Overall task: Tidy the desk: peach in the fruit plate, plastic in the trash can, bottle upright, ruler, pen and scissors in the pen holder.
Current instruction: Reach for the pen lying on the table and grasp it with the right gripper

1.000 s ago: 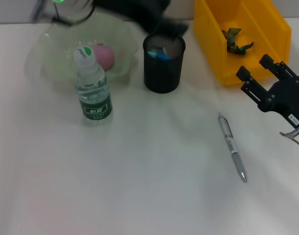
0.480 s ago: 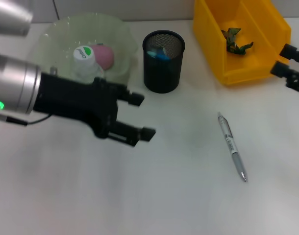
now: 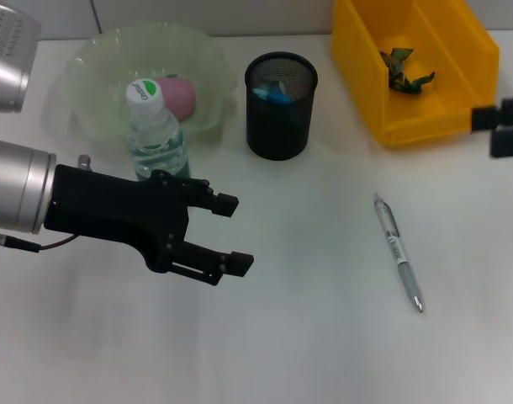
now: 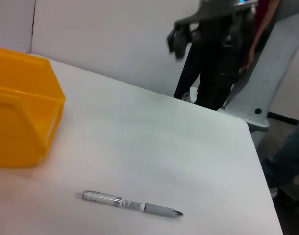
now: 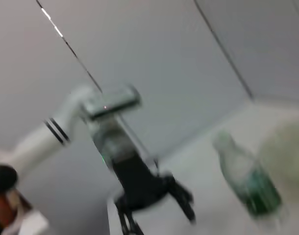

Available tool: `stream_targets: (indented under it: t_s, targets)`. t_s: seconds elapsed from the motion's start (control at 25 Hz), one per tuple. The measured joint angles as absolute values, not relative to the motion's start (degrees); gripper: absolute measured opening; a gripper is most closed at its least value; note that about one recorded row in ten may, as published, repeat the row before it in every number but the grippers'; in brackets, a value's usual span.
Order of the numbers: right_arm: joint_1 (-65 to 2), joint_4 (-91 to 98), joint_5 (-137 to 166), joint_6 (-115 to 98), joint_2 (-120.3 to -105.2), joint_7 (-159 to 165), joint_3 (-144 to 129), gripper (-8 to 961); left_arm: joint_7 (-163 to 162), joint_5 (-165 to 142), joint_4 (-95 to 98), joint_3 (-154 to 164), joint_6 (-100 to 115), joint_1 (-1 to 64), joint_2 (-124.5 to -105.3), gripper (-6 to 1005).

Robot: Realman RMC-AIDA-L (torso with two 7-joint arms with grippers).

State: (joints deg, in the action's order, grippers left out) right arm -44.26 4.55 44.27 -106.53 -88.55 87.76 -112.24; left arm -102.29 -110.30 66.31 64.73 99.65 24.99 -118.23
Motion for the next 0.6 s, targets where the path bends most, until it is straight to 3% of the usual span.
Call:
stream_targets:
  t_s: [0.16, 0.36, 0.56, 0.6]
  targets:
    - [-49.03, 5.43, 52.78, -102.72, -88.25, 94.57, -112.28, 690, -101.76, -110.57, 65.87, 64.7, 99.49, 24.98, -118.21, 857]
    - [-55.23, 11.49, 68.07, -94.87, -89.0, 106.7, -112.3, 688, -100.51, -110.95, 64.29, 64.25, 99.17, 25.35, -118.1, 857]
    - [-57.94, 21.95, 85.8, -87.37, -91.37, 119.43, -107.63, 687, -98.95, -111.12, 61.28, 62.23, 99.08, 26.48, -117.89, 856]
    - [-57.08, 29.37, 97.61, -86.45, -93.37, 125.29, -101.07, 687, -98.3, -111.19, 60.03, 61.46, 99.08, 26.8, -117.71, 856]
